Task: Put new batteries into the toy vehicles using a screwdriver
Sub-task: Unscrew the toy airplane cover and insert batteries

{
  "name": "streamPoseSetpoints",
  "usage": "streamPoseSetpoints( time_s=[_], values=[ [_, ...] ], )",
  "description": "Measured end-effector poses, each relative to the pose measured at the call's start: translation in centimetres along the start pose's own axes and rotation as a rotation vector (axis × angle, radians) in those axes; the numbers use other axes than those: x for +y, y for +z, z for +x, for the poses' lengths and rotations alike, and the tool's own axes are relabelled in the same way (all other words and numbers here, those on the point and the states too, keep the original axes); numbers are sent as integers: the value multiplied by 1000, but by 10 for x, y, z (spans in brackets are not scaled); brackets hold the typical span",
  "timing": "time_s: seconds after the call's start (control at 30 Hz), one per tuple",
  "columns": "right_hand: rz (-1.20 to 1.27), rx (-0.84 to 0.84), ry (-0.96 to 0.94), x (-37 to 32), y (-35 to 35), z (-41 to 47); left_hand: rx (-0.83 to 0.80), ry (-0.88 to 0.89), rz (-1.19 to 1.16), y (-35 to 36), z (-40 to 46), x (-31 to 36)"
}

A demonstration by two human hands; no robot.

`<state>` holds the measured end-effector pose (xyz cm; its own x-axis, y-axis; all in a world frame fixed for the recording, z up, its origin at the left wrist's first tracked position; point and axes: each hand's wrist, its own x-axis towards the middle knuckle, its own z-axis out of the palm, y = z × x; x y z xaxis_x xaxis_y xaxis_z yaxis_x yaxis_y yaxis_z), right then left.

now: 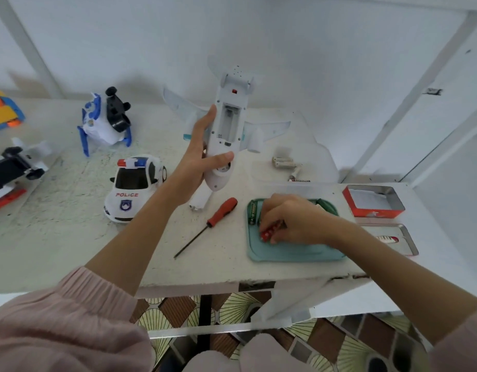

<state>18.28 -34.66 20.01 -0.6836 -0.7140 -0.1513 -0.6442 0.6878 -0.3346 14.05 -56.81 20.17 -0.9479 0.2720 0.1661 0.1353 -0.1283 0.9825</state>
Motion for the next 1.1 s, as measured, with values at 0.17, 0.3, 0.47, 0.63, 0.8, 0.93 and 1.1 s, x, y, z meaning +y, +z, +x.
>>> streamPoseSetpoints(
  time_s=[0.17, 0.3, 0.47, 0.63, 0.8, 0.93, 1.1],
  values=[
    [-33, -12, -13, 2, 3, 2, -4, -14, -38, 3, 0, -1],
    [302, 134, 52, -6, -19, 0, 33, -36, -137, 5, -3, 0],
    [748, 516, 46, -28, -66, 5, 42, -66, -141, 7, -7, 0],
    [881, 809, 21, -30, -84, 41, 37, -66, -1, 9, -12, 6],
    [451, 872, -1, -24, -77, 69, -1, -26, 156, 9, -18, 7],
    [85, 918, -93, -25, -75, 78, -1, -31, 202, 10, -20, 10],
    [53, 888, -100, -21, -75, 84, -3, -11, 231, 11, -23, 14]
  ],
)
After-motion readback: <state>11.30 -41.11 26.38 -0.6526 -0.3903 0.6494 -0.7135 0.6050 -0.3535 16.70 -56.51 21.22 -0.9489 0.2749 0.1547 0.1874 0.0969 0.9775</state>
